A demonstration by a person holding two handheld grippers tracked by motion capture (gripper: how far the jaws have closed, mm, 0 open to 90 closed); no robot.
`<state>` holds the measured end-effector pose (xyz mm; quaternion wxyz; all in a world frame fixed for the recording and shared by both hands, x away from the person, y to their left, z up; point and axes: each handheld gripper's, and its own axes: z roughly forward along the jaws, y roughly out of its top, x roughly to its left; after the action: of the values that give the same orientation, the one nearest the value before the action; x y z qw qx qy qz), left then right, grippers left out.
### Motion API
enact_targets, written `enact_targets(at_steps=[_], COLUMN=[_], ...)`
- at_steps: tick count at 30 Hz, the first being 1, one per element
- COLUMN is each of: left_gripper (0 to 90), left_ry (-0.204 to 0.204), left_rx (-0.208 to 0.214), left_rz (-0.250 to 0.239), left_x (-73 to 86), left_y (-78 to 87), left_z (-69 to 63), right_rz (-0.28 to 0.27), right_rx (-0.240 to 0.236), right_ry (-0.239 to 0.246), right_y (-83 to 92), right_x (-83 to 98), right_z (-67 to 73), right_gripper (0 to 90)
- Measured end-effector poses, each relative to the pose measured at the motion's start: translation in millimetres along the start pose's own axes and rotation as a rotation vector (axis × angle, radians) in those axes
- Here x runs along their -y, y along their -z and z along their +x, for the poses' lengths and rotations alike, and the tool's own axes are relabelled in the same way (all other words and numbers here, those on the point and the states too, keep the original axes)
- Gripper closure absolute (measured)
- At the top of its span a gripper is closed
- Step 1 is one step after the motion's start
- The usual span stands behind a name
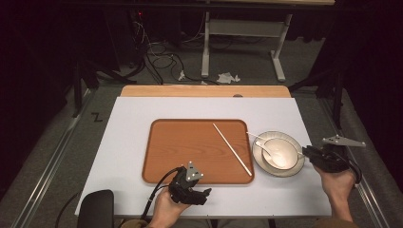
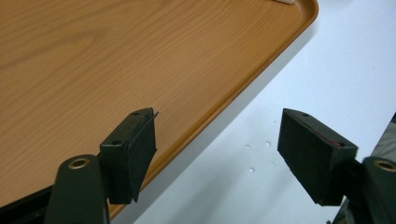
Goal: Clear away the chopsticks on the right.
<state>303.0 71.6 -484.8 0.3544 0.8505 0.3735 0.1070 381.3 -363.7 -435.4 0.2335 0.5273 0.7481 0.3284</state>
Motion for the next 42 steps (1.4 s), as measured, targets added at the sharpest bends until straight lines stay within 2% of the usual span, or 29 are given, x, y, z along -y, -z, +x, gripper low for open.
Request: enact_targets(at_steps=[5,8,14,18,22,28,30,32,39,42], left_gripper=[28.0,28.0,27.9,28.0,28.0,28.0,27.9,28.0,27.9,28.0], left_ry=[0.006,0.014,0.024,0.031,0.041,0.051,0.055,0.062,0.077,0.081], left_rx=[-0.008,-0.016,-0.025,-0.034,-0.041,-0.052,-0.059,-0.060,-0.073,-0.075], left_rz=[0.004,0.002,0.003,0.004,0.004,0.004,0.004,0.001,0.001,0.000], left_x=[2.1,3.6,6.3,8.0,9.8,12.5,13.4,14.2,17.2,17.8], left_y=[1.2,2.2,4.7,6.3,7.6,10.0,10.8,11.6,13.9,14.2], left_z=[0.3,0.4,1.2,2.0,2.1,2.9,3.1,3.3,3.6,3.7], right_rz=[0.052,0.089,0.134,0.145,0.181,0.191,0.180,0.185,0.208,0.202], right_rx=[-0.008,0.011,0.021,0.014,0.008,-0.008,-0.039,-0.050,-0.046,-0.041], right_ry=[0.000,0.021,0.057,0.074,0.088,0.087,0.066,0.055,0.070,0.068], right_y=[-13.4,-19.3,-28.4,-32.2,-39.8,-45.5,-48.8,-53.1,-60.4,-61.2], right_x=[3.1,2.2,-0.3,-2.9,-4.3,-8.0,-6.8,-5.8,-8.8,-9.1], right_z=[-7.2,-7.7,-8.3,-7.8,-7.3,-7.9,-11.2,-14.7,-13.8,-15.3], right_gripper=[74.2,73.3,72.2,72.1,71.4,72.2,72.2,75.9,82.7,83.8])
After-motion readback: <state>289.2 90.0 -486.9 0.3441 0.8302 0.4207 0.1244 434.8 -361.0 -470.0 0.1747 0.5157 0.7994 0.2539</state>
